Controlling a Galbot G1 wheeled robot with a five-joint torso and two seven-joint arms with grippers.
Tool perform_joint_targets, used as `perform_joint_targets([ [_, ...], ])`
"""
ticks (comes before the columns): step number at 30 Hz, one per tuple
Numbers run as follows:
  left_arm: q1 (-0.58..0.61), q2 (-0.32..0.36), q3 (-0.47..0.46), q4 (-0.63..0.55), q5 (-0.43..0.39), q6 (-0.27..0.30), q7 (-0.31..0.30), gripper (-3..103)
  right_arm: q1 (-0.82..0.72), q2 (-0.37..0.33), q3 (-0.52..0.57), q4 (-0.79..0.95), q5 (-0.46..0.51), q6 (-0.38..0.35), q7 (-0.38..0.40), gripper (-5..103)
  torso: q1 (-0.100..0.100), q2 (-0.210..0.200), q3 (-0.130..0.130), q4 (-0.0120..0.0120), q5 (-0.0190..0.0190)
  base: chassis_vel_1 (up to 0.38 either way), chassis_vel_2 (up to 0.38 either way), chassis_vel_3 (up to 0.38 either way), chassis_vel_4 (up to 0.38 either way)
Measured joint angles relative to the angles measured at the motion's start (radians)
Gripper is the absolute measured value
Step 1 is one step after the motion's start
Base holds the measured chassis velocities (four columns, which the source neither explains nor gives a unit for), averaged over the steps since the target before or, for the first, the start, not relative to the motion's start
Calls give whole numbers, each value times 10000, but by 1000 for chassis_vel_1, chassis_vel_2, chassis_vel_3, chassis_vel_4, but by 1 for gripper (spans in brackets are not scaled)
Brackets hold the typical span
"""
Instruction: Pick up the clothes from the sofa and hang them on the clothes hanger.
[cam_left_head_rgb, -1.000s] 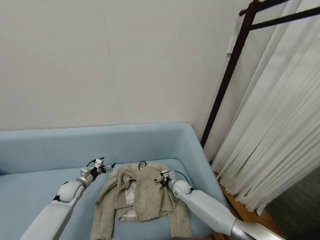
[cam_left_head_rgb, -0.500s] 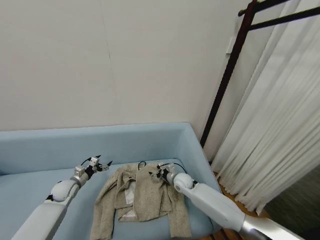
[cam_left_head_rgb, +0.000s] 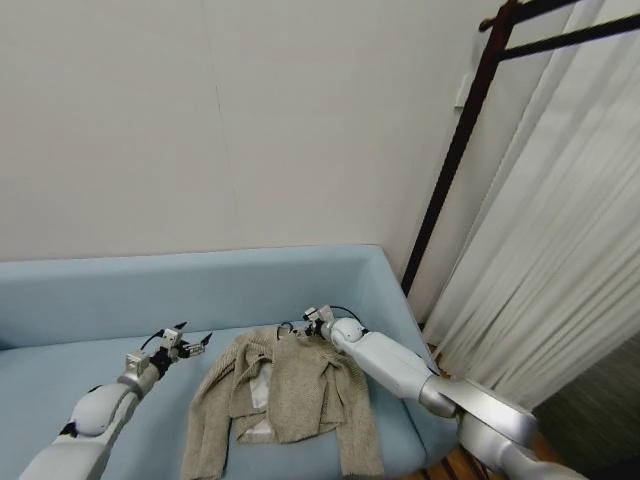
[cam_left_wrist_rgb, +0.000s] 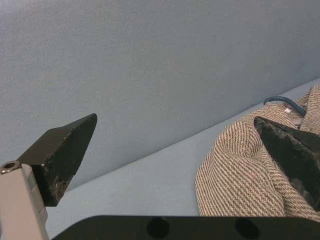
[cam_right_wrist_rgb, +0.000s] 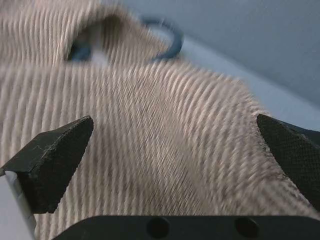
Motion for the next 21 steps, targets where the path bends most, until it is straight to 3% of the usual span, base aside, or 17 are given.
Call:
perform_joint_targets([
  [4, 153, -165, -92, -91, 4, 38, 0, 100, -221, -296, -452, 155, -188, -214, -398, 100, 0, 0, 0, -3, 1, 0, 0, 0, 0],
  [11, 127, -397, 48, -130, 43, 85, -35, 100, -385, -386, -697, 580, -216, -296, -146, 100, -1, 1, -1, -4, -2, 0, 0, 0, 0],
  [17, 183, -319, -54, -263, 40, 116, -63, 100, -52, -784, -931, 1713, 494, -619, 53, 100, -1, 0, 0, 0, 0, 0, 0, 0, 0],
  [21, 249, -297, -116, -276, 40, 117, -54, 100, 246, -521, -927, 1300, 714, -625, 128, 100, -1, 0, 1, 1, 0, 0, 0, 0, 0],
])
